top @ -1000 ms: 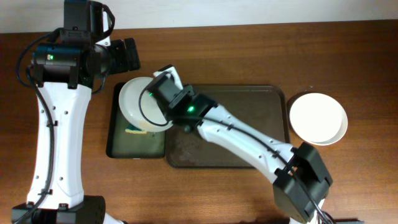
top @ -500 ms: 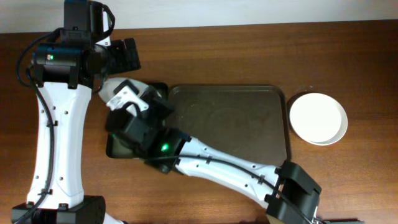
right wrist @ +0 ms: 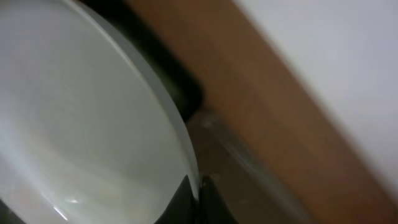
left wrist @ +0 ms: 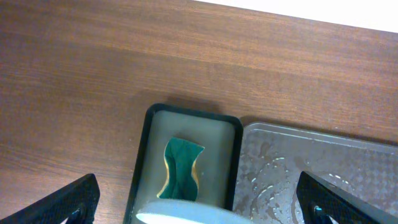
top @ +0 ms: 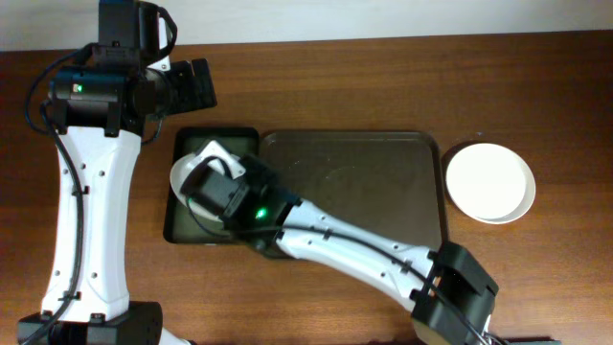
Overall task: Clean dirty plates on tray and stack at the side
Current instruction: 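Lift the second white plate with the right gripper and carry it right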
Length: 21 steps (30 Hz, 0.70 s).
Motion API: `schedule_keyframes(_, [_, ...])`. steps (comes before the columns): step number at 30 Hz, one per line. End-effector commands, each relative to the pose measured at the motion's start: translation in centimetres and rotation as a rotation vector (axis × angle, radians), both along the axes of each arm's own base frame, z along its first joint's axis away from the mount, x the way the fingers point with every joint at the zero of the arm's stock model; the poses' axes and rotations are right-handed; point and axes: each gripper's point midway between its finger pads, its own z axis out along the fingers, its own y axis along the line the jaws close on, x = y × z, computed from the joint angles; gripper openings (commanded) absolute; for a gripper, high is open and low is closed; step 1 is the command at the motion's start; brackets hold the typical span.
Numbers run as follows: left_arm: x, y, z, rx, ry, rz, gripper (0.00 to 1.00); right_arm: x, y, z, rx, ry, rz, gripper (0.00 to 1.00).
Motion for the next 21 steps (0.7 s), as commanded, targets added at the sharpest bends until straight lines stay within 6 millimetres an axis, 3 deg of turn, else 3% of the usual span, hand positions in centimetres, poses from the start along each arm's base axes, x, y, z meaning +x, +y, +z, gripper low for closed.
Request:
schedule_keyframes(1, [0.1,0.0,-0.3,-0.005,0.006,0.008,0.99,-1.1,0.9,-1.0,0.363,0.409,0.026,0.04])
schedule_keyframes(3, [0.1,0.0,-0.3,-0.005,0.006,0.008,0.99,-0.5,-0.8,-0.5,0.463,0.538,0.021,0.04])
schedule_keyframes(5, [0.1,0.0,-0.3,-0.005,0.006,0.008,0.99,1.0,-4.1,0.2,0.551,0.642,-0.016,0.04])
schedule_keyframes(9, [0.1,0.0,-0.3,-0.005,0.006,0.008,0.99,4.4,-12.7,-0.5,0.614,0.728,-0.22,0.04])
schedule_keyframes(11, [0.1,0.0,-0.3,-0.005,0.006,0.008,0.99,5.5,-18.7,-1.4,0.624,0.766,-0.373,0.04])
schedule_keyframes(13, [0.1,0.0,-0.3,-0.005,0.006,0.008,0.99,5.4,-24.4,-2.1,0.615,0.805,-0.481,0.04])
schedule_keyframes(14, [0.1,0.0,-0.3,-0.005,0.006,0.008,0.99,4.9,-28.5,-2.5,0.615,0.835,-0.559,0.04])
schedule_keyframes(19, [0.1,0.0,-0.3,-0.005,0.006,0.008,0.99,1.4,-43.6,-3.5,0.661,0.869,-0.909,0.05])
schedule_keyframes(20, [0.1,0.0,-0.3,-0.005,0.006,0.008,0.99,-0.2,-48.0,-3.9,0.646,0.851,-1.038,0.04])
schedule_keyframes(21, [0.1,0.0,-0.3,-0.005,0.006,0.008,1.0,-1.1,-50.2,-4.2,0.641,0.837,-1.106,0.04])
